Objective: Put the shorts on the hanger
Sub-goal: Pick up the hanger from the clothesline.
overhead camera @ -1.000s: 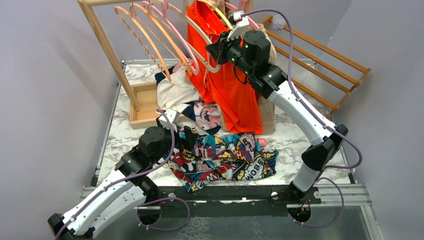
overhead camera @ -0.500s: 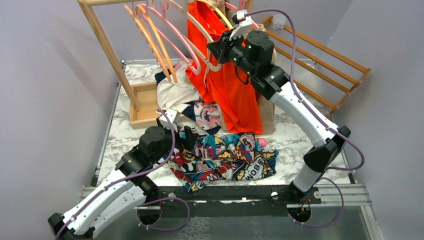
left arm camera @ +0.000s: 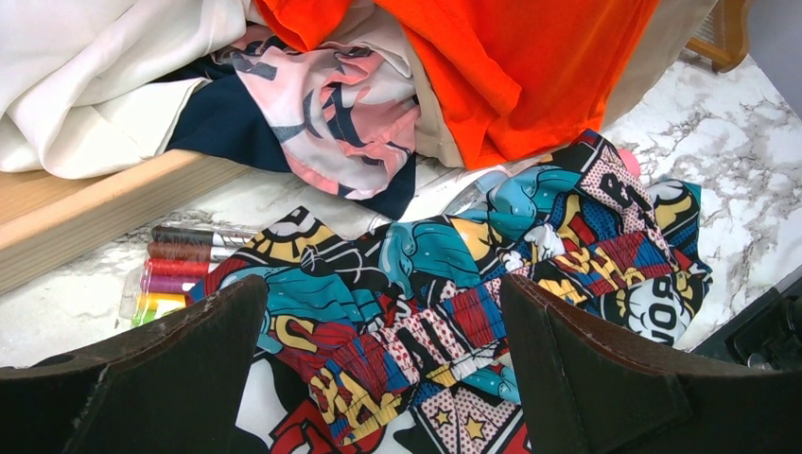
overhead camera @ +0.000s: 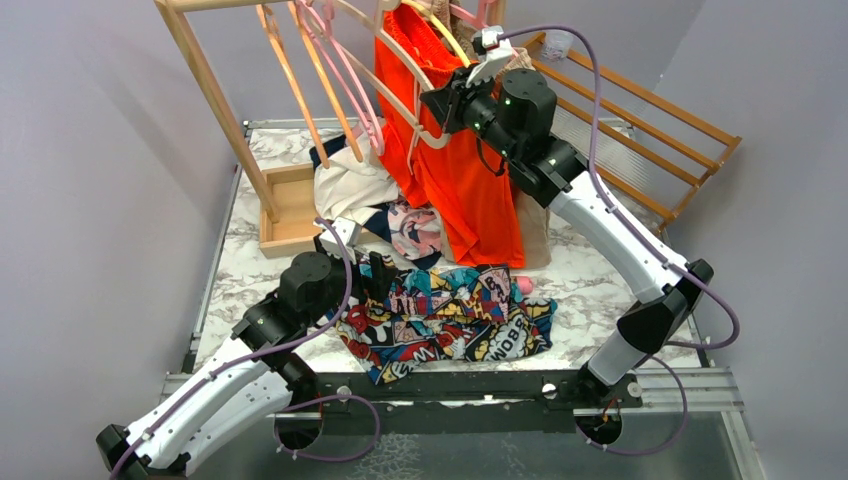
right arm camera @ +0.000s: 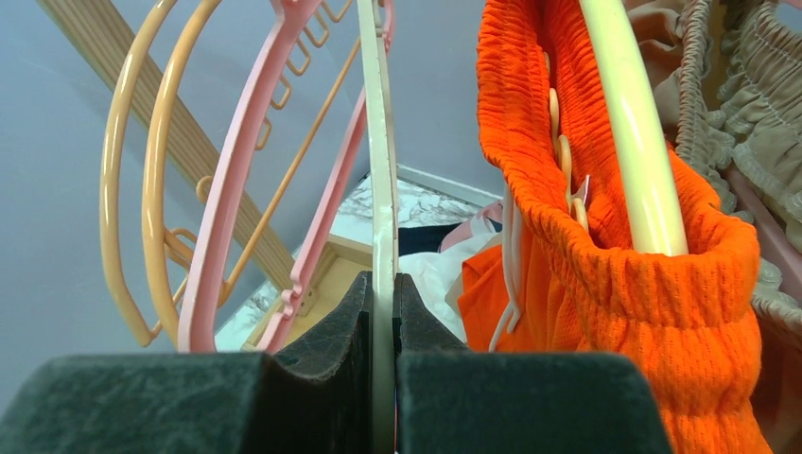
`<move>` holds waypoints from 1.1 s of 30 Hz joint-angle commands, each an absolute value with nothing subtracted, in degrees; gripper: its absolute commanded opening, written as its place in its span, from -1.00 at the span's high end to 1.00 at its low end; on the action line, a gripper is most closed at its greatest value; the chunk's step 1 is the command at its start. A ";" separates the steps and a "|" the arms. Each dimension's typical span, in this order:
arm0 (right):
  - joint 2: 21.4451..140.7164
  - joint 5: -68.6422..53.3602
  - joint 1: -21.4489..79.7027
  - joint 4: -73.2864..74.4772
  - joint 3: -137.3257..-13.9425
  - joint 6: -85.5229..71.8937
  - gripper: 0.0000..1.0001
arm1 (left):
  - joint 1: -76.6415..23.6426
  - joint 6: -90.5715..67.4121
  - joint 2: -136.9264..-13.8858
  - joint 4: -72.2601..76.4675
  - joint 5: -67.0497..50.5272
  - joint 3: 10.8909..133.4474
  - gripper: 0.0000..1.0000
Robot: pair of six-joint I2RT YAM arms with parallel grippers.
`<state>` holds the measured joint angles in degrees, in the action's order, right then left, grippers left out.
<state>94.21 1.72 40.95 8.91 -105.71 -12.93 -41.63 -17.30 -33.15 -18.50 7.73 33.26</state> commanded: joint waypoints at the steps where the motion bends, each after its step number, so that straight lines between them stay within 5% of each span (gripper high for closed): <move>1: 91.59 2.46 41.48 5.42 -105.07 -12.15 0.99 | -41.31 -17.23 -33.13 -17.85 7.13 33.46 -0.91; 33: 82.27 1.92 41.48 7.78 -94.66 -12.30 0.99 | -41.31 -17.31 -32.32 -18.09 7.92 33.46 -0.91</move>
